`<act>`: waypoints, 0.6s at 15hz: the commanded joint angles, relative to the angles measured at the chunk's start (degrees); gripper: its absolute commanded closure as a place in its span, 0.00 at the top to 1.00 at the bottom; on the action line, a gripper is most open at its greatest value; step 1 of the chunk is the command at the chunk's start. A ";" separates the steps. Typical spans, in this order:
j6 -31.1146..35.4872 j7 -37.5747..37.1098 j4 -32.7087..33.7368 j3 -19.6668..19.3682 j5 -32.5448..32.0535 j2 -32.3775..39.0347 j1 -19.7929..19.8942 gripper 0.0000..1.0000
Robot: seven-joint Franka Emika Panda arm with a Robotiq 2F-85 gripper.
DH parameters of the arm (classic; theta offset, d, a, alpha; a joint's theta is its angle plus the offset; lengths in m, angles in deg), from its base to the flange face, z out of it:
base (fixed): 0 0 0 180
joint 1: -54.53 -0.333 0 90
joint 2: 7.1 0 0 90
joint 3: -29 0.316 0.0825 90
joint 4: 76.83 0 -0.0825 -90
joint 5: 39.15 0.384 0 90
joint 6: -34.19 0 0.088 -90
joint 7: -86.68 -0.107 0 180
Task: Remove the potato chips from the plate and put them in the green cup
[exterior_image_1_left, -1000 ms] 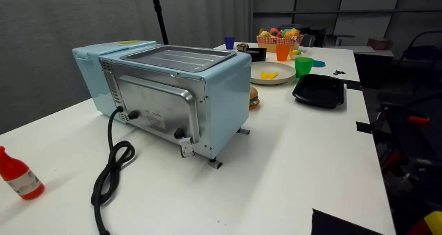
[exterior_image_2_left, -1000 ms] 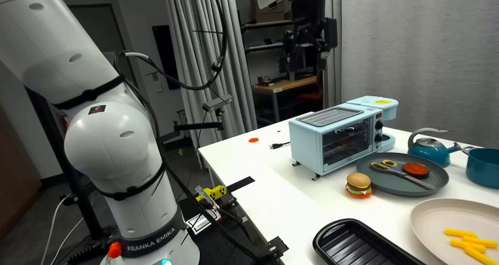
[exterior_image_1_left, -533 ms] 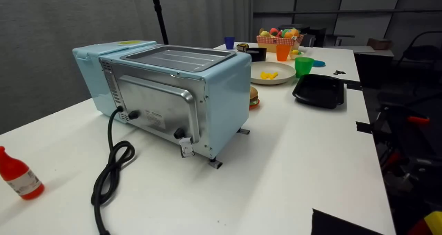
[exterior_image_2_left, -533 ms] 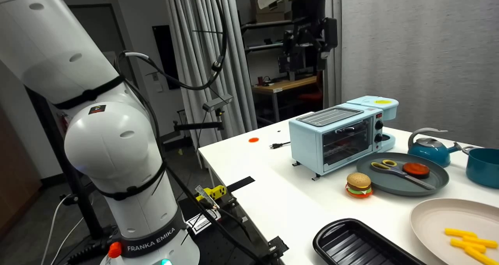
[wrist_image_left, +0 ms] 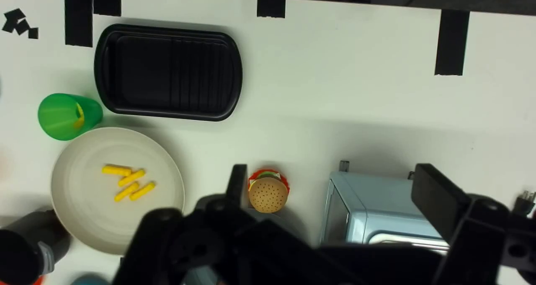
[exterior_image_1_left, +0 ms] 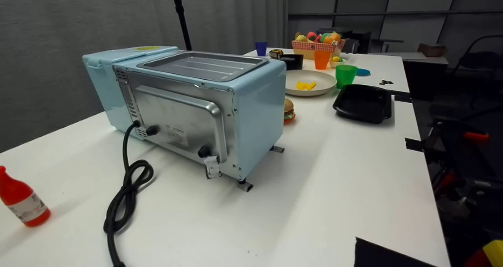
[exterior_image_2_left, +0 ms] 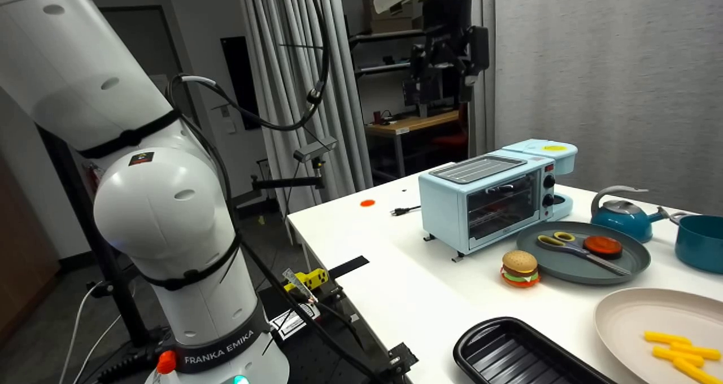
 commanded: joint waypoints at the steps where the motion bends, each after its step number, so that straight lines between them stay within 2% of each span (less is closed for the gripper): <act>1: -0.17 -0.03 0.15 -0.06 -0.01 0.04 -0.08 1.00; 5: 1.63 -0.28 0.46 -1.00 0.41 2.19 0.62 1.00; 9: 6.62 -0.95 0.88 -3.52 1.65 5.78 2.29 1.00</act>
